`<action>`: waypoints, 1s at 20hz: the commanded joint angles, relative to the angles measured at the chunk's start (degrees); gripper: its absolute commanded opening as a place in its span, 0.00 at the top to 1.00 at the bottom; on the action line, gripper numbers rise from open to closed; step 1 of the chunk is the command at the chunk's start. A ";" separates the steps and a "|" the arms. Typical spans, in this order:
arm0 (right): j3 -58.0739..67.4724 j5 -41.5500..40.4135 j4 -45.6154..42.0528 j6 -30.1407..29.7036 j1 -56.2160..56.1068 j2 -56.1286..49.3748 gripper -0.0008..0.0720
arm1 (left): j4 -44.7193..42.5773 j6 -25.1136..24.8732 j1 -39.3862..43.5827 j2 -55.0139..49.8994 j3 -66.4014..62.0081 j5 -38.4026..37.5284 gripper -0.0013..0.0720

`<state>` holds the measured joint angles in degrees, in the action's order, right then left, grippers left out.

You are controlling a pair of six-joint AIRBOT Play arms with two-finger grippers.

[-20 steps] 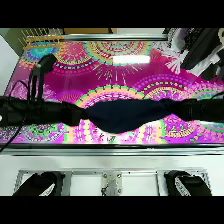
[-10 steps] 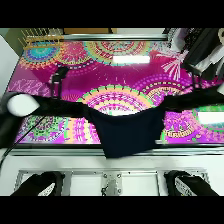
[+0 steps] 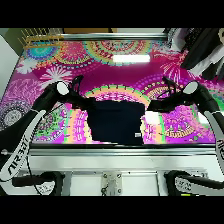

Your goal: Fold the clothes and pants, and hang the long-sleeved shirts on hangers.

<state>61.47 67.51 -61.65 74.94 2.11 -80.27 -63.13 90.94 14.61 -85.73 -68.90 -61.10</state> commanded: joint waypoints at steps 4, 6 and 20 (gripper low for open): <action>-11.47 -8.26 9.57 -6.67 -2.12 -3.80 0.19 | 0.11 -0.76 -0.66 -3.02 -1.68 -1.27 0.97; -11.47 -10.71 11.98 -7.32 -4.22 -4.72 0.19 | 0.11 -0.76 -0.66 -3.02 -1.68 -1.29 0.97; 1.03 1.01 1.09 -7.72 -4.24 8.96 0.97 | -3.76 -0.81 -2.95 6.14 -6.78 -3.76 0.97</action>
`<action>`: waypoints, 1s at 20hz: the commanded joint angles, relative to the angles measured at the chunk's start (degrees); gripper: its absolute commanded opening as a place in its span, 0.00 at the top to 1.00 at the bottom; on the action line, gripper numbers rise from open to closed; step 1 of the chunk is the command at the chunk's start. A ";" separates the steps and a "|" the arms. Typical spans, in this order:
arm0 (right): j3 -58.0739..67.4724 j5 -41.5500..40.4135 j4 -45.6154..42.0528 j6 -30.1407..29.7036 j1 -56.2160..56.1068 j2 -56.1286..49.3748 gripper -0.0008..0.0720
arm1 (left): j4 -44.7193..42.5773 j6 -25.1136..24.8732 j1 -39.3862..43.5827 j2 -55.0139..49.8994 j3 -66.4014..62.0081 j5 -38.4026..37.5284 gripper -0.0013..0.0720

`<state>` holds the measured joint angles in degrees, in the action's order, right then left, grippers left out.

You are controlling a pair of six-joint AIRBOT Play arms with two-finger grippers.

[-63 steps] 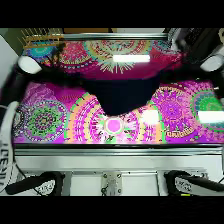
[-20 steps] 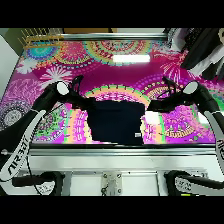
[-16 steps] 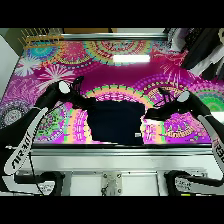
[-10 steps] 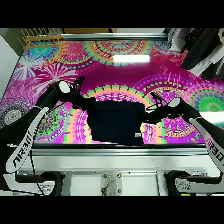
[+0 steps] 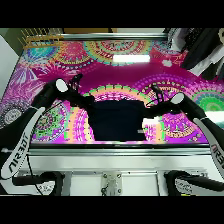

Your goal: Fold the clothes and pants, and hang the long-sleeved shirts on hangers.

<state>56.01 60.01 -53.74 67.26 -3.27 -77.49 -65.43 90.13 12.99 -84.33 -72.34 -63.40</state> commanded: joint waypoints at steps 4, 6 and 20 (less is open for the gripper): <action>21.92 13.29 -7.04 0.44 2.23 19.45 0.97 | -0.48 0.04 -2.49 17.11 -17.16 -4.63 0.97; 27.61 9.97 -5.90 1.29 2.23 25.70 0.97 | -0.66 0.07 -1.33 23.85 -22.10 -3.28 0.97; 31.78 10.75 -0.17 21.35 2.23 41.57 0.97 | -1.05 0.33 3.52 43.15 -28.46 7.54 0.97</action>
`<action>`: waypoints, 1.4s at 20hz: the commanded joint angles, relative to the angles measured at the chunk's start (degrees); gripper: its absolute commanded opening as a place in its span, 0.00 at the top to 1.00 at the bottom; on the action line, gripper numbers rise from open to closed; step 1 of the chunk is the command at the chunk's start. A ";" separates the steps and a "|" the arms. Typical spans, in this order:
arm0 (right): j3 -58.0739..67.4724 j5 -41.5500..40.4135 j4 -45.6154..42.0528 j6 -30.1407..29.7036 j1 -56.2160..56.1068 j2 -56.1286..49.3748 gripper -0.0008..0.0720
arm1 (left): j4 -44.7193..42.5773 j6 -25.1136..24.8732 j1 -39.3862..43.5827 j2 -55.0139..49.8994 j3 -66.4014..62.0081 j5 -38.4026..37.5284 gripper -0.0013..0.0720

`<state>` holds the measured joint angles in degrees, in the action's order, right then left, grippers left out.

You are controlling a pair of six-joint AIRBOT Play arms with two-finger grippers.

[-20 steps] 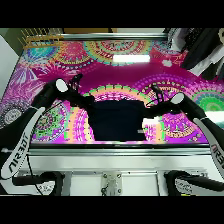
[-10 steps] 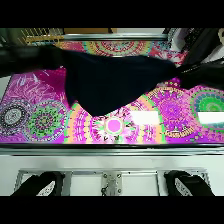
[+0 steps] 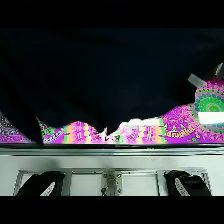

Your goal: Fold the clothes and pants, and hang the long-sleeved shirts on hangers.

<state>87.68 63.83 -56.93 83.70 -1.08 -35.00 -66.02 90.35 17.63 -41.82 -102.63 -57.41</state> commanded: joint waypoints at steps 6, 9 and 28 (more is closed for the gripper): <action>-5.22 14.62 0.68 9.60 0.04 -12.59 0.97 | 0.04 0.04 -5.11 -12.35 14.43 2.86 0.97; -5.68 11.76 -8.46 9.57 0.04 -21.14 0.97 | 0.15 -1.81 -4.04 -24.41 16.04 9.14 0.97; -10.84 6.78 -18.67 2.54 12.35 -32.57 0.33 | -0.02 0.57 -22.08 -40.70 29.33 -8.17 0.14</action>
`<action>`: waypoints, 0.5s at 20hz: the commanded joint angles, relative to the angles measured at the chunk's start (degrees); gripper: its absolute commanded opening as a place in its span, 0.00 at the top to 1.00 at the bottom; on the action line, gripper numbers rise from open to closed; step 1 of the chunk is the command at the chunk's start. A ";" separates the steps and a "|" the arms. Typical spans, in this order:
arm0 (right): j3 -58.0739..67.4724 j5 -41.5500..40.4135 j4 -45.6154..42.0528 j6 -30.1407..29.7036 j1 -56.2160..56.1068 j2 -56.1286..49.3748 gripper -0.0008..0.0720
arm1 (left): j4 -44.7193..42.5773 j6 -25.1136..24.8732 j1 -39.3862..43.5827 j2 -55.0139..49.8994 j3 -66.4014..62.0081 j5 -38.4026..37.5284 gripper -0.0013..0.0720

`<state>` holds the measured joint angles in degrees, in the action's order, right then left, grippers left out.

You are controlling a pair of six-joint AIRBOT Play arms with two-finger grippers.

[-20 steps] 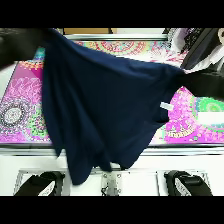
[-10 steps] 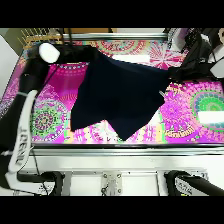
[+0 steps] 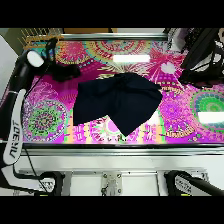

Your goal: Fold the clothes and pants, and hang the long-sleeved shirts on hangers.

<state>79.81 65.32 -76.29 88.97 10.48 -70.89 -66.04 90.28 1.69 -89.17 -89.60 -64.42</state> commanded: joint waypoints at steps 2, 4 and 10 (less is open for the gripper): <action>-7.56 5.01 3.34 -2.86 0.79 6.16 0.33 | 0.15 0.74 -10.03 11.32 30.38 1.25 0.14; -11.26 4.42 6.99 -2.86 0.57 7.76 0.33 | 1.77 0.81 -12.72 14.12 41.70 4.92 0.14; -14.75 2.34 13.18 -2.86 -1.55 8.07 0.33 | 13.16 -3.93 -11.10 14.40 51.39 16.33 0.14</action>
<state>66.57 68.34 -66.04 86.30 9.93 -63.22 -57.34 88.33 -10.35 -75.35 -42.70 -53.82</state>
